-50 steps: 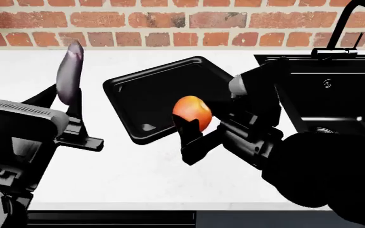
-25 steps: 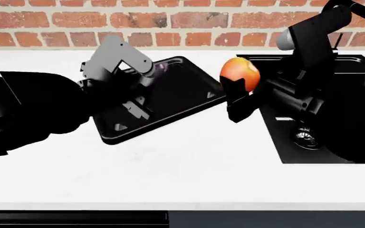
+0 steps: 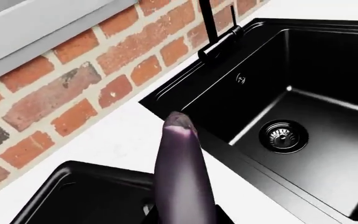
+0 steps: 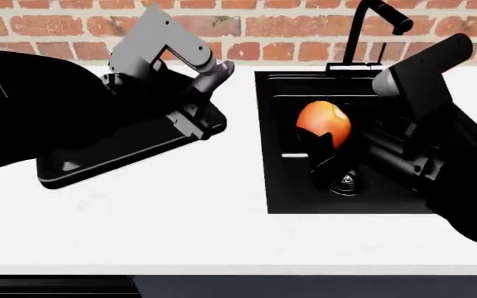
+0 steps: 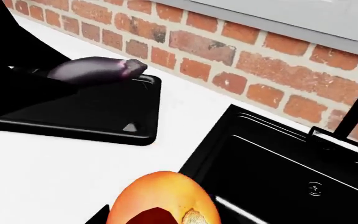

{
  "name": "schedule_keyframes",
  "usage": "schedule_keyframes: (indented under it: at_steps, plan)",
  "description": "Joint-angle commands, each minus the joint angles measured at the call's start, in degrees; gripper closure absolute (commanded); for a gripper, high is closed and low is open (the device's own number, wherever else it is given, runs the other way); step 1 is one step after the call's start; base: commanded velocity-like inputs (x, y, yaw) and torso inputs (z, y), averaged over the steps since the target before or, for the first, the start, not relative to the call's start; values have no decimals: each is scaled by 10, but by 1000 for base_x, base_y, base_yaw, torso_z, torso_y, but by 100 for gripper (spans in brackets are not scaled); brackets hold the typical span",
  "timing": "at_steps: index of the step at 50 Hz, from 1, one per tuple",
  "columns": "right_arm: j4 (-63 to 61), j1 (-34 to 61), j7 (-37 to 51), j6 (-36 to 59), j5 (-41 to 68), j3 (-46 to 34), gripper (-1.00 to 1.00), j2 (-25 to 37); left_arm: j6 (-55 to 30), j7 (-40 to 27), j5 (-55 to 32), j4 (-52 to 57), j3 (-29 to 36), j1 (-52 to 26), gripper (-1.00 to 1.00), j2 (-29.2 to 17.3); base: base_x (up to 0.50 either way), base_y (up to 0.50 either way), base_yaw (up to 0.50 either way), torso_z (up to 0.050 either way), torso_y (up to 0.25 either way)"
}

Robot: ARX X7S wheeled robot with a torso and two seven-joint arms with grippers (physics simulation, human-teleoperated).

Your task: Pick up the fruits and vegetables and place them in the sink. Turn on the sink faucet to wash them. Then turn the sink off and put them in the tray.

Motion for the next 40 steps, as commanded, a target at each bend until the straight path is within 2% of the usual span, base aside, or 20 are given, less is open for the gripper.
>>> schedule_keyframes:
  at_steps: [1, 17, 26, 40]
  plan:
    - [-52, 15, 16, 17, -4, 10, 100, 31, -15, -29, -22, 55, -13, -20, 100, -24, 0, -500, 0, 0, 0]
    - [-20, 11, -9, 10, -20, 17, 100, 18, -14, -28, -22, 58, -13, -10, 100, -17, 0, -500, 0, 0, 0]
    - [31, 7, -42, 10, -37, 17, 100, -14, -20, -37, -28, 69, -14, -11, 100, -22, 0, -500, 0, 0, 1]
    - [61, 2, -69, 7, -38, 22, 100, -53, -21, -52, -41, 93, -20, -5, 100, -47, 0, -500, 0, 1, 0]
